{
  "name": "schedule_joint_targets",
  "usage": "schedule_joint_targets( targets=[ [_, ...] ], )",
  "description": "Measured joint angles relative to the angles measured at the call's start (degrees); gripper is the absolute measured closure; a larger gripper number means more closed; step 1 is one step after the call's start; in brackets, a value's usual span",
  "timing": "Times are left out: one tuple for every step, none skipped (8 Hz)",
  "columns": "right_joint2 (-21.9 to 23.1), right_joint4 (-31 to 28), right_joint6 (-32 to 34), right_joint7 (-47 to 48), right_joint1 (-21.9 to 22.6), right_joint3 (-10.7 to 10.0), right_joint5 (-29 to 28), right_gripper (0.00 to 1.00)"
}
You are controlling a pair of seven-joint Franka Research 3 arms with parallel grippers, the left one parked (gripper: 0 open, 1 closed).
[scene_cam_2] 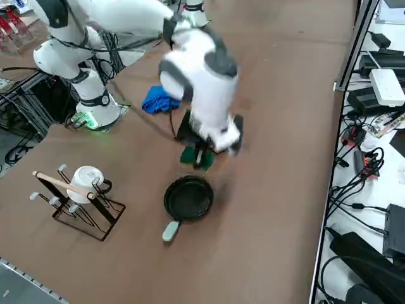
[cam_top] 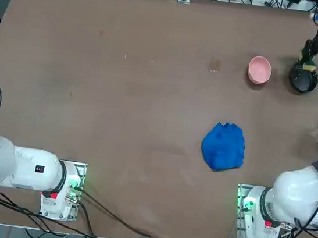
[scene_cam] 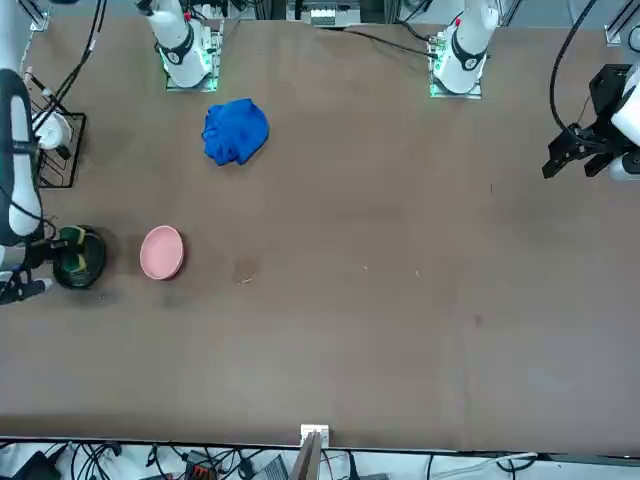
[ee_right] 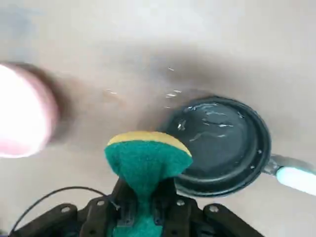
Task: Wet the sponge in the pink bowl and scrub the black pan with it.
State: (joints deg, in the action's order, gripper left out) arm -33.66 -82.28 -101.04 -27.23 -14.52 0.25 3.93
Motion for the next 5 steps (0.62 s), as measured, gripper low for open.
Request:
schedule_joint_targets(
  targets=[
    [1.9,-0.1,1.4,3.2,3.5,0.2,-0.2,0.81],
    [2.9,-0.2,2.2,7.1,7.4,0.3,-1.2,0.81],
    [3.1,-0.6,2.4,11.2,11.2,0.3,-3.2,0.81],
    [3.1,-1.4,2.3,14.4,14.6,0.4,-5.3,0.81],
    [3.0,-2.3,1.7,17.0,17.7,0.4,-6.7,0.81]
  ],
)
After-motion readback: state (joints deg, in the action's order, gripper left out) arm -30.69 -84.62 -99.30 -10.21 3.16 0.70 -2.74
